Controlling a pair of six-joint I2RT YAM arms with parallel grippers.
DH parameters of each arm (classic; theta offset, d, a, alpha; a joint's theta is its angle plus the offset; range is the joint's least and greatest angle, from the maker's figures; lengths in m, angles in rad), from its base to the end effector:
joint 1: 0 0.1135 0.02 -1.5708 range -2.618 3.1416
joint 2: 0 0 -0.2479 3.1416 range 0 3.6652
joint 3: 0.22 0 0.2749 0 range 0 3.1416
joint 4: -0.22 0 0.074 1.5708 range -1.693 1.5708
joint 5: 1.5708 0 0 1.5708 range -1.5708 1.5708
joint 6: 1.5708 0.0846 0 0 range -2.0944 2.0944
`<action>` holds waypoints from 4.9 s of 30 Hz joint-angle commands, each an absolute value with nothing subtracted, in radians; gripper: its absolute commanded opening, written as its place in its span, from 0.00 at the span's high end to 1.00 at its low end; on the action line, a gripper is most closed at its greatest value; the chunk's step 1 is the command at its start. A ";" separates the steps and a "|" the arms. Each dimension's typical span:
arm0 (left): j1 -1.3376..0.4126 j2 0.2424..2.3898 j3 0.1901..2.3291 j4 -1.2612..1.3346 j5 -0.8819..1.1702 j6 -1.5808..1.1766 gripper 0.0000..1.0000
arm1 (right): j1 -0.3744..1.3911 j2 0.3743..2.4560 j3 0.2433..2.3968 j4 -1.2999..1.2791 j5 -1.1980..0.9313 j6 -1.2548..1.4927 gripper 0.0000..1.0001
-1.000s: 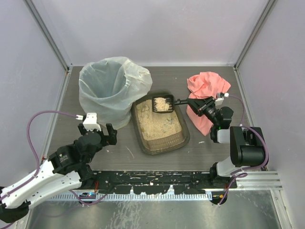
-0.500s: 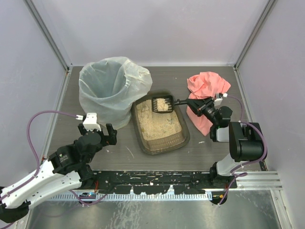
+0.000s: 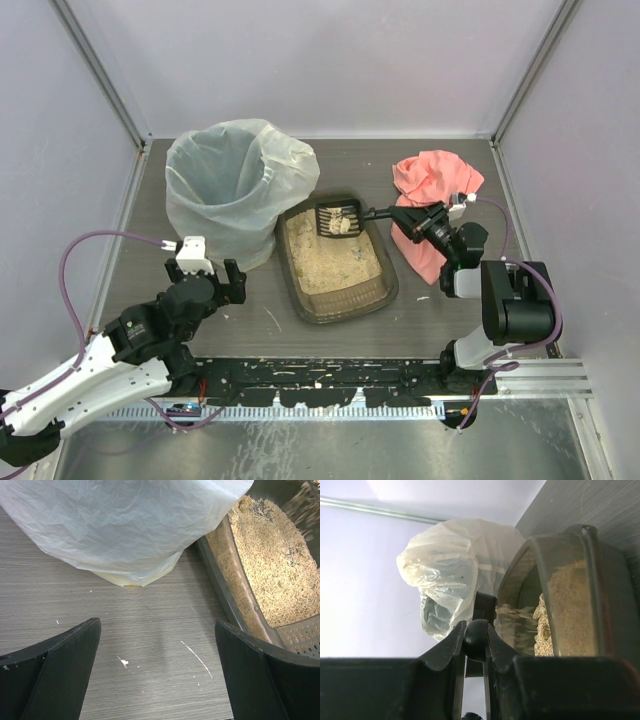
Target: Clean the litter box
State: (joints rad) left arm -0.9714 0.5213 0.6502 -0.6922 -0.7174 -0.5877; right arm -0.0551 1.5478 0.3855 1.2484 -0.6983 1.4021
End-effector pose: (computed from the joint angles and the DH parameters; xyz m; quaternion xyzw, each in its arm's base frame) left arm 0.1474 -0.1171 0.2574 -0.0100 0.8373 -0.0991 0.5376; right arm 0.3167 0.0370 0.1509 0.2349 0.6418 0.6126 0.3970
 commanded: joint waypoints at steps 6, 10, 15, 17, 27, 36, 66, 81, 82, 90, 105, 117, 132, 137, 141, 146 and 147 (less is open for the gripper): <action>-0.974 0.512 0.659 -0.664 -0.736 -0.596 0.02 | -0.088 1.493 0.377 1.290 -0.640 1.442 0.99; -0.975 0.511 0.665 -0.675 -0.731 -0.602 0.02 | -0.011 1.506 0.497 1.191 -0.772 1.300 1.00; -0.975 0.520 0.669 -0.669 -0.717 -0.603 0.02 | -0.046 1.484 0.433 1.205 -0.705 1.344 0.99; -0.974 0.518 0.662 -0.669 -0.727 -0.606 0.02 | -0.024 1.507 0.452 1.238 -0.740 1.333 0.99; -0.974 0.514 0.658 -0.659 -0.724 -0.597 0.02 | -0.084 1.476 0.345 1.296 -0.579 1.445 0.99; -0.974 0.520 0.653 -0.656 -0.730 -0.600 0.02 | -0.021 1.484 0.496 1.155 -0.783 1.298 0.99; -0.974 0.488 0.642 -0.691 -0.768 -0.616 0.02 | 0.036 1.200 0.486 0.847 -0.604 1.258 0.99; -0.974 0.458 0.631 -0.717 -0.807 -0.645 0.02 | 0.254 1.055 0.882 0.379 -0.252 1.142 0.99; -0.974 0.456 0.631 -0.716 -0.806 -0.644 0.02 | 0.271 1.076 0.908 0.381 -0.234 1.135 0.99; -0.974 0.400 0.615 -0.698 -0.787 -0.607 0.02 | 0.436 1.286 1.169 0.409 -0.121 1.053 0.99; -0.975 0.323 0.586 -0.687 -0.773 -0.605 0.02 | 0.594 1.635 1.543 0.523 -0.242 0.516 0.99; -0.975 0.330 0.587 -0.686 -0.764 -0.606 0.02 | 0.689 1.667 1.630 0.518 -0.321 0.082 0.99; -0.974 0.352 0.588 -0.683 -0.772 -0.608 0.02 | 0.692 1.359 1.393 0.472 -0.200 0.095 0.99; -0.974 0.362 0.595 -0.687 -0.767 -0.606 0.02 | 0.692 1.156 1.233 0.410 -0.124 0.101 0.99; -0.974 0.363 0.592 -0.684 -0.768 -0.608 0.02 | 0.693 1.031 1.186 0.243 0.034 0.121 0.99; -0.974 0.381 0.595 -0.681 -0.765 -0.606 0.02 | 0.692 0.965 1.165 -0.054 0.187 0.156 0.99; -0.974 0.388 0.595 -0.678 -0.764 -0.605 0.02 | 0.692 0.967 1.164 -0.107 0.205 0.159 0.99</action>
